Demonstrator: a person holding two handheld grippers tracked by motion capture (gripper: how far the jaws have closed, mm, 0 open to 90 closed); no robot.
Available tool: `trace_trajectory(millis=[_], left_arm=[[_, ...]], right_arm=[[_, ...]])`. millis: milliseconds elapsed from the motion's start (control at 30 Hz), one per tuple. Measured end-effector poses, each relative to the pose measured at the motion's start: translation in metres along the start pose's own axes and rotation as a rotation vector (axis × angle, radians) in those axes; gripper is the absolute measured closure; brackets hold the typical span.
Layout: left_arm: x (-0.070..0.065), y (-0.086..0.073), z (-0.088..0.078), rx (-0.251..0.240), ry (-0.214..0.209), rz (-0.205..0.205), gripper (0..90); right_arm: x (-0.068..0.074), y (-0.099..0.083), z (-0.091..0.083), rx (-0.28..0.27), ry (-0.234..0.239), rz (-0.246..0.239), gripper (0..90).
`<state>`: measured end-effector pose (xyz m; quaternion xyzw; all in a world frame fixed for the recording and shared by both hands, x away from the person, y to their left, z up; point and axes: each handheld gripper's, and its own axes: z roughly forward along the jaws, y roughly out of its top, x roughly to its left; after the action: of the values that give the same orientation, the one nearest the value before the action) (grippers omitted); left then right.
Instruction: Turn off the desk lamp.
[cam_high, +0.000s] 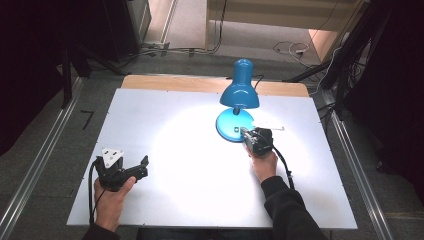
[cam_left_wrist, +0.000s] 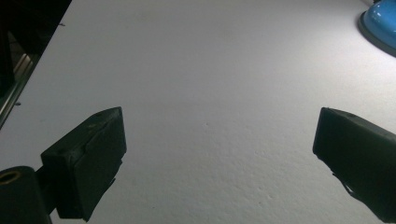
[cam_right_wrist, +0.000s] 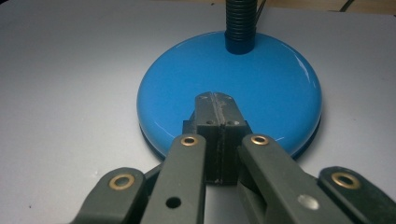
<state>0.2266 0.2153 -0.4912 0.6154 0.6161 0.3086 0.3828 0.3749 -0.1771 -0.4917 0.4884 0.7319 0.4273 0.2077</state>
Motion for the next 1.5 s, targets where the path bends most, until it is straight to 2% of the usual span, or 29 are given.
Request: trace_trajectory(millis=[467, 800, 1167, 1500], left_arm=[[0.001, 0.0, 0.0, 0.004, -0.007, -0.001, 3.3], [0.001, 0.0, 0.0, 0.004, -0.009, -0.002, 3.3], [0.0, 0.0, 0.0, 0.006, -0.01, -0.002, 3.3], [0.0, 0.0, 0.0, 0.01, -0.014, -0.003, 3.4]], right_arm=[[0.002, -0.003, 0.013, -0.003, 0.008, 0.026, 87.8], [0.0, -0.003, 0.019, -0.019, -0.003, 0.034, 87.8], [0.004, 0.0, 0.023, -0.022, -0.019, 0.004, 88.1], [0.004, 0.001, 0.024, -0.023, -0.027, 0.006, 88.3]])
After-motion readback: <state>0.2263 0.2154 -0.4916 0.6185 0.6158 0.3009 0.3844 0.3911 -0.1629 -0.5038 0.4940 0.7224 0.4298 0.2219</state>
